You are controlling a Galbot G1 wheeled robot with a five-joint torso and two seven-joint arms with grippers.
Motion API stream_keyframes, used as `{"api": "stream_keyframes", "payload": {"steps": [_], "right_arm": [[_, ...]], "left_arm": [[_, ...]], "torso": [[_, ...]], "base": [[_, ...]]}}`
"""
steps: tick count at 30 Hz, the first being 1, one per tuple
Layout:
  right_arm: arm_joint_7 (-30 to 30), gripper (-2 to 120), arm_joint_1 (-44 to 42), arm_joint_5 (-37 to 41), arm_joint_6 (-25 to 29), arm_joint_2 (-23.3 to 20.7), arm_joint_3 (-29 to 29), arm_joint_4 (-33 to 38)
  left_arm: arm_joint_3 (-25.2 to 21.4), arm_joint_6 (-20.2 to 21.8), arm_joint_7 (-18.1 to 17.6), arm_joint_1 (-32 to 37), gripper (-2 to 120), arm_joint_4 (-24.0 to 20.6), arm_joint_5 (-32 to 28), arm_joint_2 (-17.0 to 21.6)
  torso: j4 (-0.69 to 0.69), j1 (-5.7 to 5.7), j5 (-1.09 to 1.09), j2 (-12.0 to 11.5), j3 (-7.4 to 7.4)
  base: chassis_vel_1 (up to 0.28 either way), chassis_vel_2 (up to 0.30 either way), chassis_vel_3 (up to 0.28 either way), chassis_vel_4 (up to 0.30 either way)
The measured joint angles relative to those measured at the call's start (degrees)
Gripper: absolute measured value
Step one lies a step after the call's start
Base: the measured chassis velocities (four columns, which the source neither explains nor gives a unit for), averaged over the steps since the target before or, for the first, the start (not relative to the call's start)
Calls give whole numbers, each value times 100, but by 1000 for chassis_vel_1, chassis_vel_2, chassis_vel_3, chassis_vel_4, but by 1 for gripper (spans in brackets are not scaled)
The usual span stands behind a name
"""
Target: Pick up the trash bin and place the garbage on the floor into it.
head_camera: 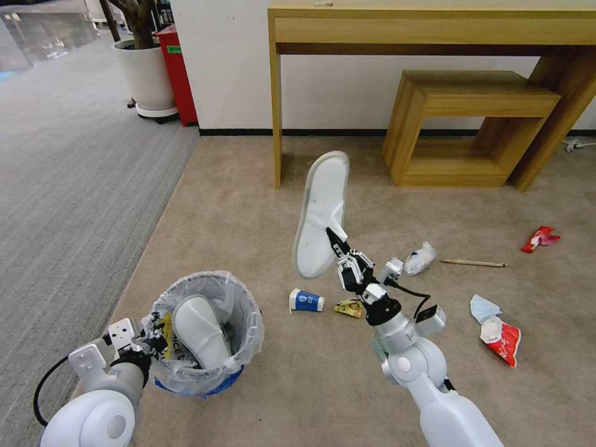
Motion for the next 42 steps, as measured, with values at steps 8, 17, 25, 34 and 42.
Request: {"api": "stream_keyframes", "payload": {"steps": [8,17,25,34,42], "right_arm": [[-1034,0,105,-272,66,195,-465,-503],[-1544,0,424,-437,-70,447,-682,-1114],[-1480,0,811,-597,-113,740,-1001,-1863],[-1460,0,878,-791,-102,841,-1132,-2135],[-1361,15,772,-792,-171,699,-1082,-1994]], "left_arm": [[162,0,72,87,1,-217,-67,-85],[299,0,94,152,1,-535,-247,-110],[631,0,117,295,1,-714,-168,-126],[662,1,120,296,1,-724,-114,-132],[657,1,132,257,1,-656,-104,-133]], "torso": [[1,0,1,0,1],[0,0,0,0,1],[0,0,0,0,1],[0,0,0,0,1],[0,0,0,0,1]], "base": [[0,0,0,0],[0,0,0,0],[0,0,0,0],[0,0,0,0],[0,0,0,0]]}}
